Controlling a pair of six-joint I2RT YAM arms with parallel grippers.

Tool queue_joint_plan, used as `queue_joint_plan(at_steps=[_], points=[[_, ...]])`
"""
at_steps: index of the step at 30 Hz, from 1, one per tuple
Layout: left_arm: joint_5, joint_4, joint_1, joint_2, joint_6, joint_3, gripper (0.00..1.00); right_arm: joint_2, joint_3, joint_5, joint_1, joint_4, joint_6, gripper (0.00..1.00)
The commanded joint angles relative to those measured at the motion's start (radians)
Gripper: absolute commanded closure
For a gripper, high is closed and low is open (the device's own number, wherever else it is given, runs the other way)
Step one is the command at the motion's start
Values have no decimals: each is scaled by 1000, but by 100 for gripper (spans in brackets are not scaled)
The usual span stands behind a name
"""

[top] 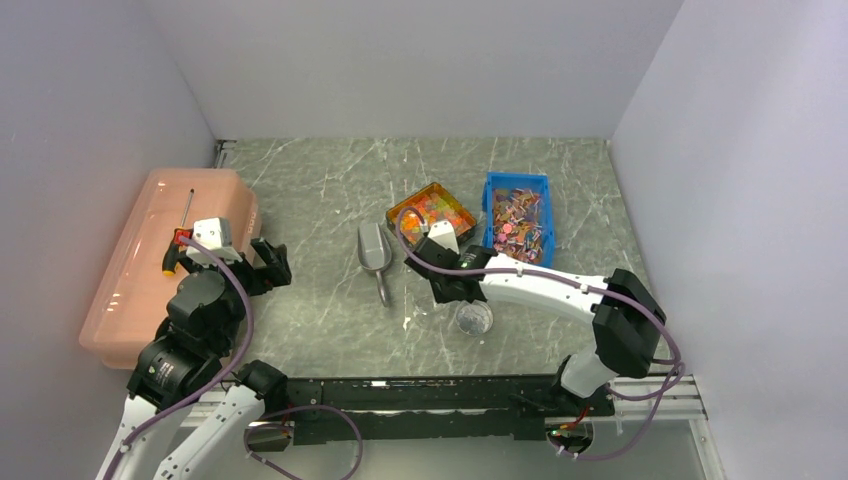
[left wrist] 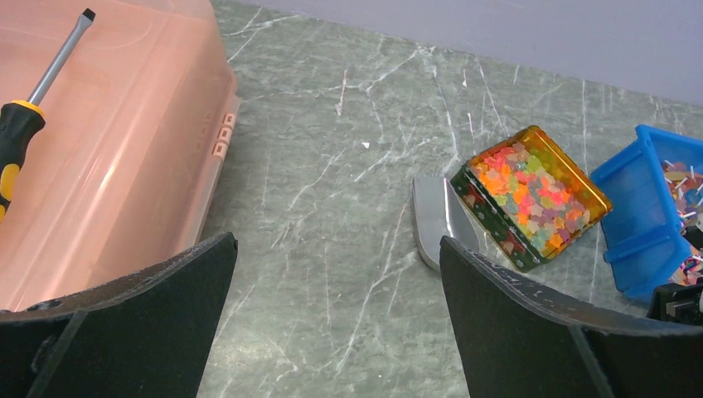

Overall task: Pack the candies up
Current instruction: Adjust the packing bottle at the center of the board.

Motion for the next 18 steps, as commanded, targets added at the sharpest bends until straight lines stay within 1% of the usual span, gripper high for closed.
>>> queue_joint_plan(at_steps=[1,3,9,15,18], points=[[15,42,5,5,8,1,1,-4,60,29,-7,-9,-5,70],[14,42,5,5,7,1,1,-7,73,35,-7,-17,-9,66],[18,44,5,2,9,0,1,-26,163,61,-7,-53,-42,64],[25,45,6,4,11,2,1,18,311,63,-7,-82,-86,58],[36,48,6,8,15,1,1,48,361,44,-7,-64,-103,53]])
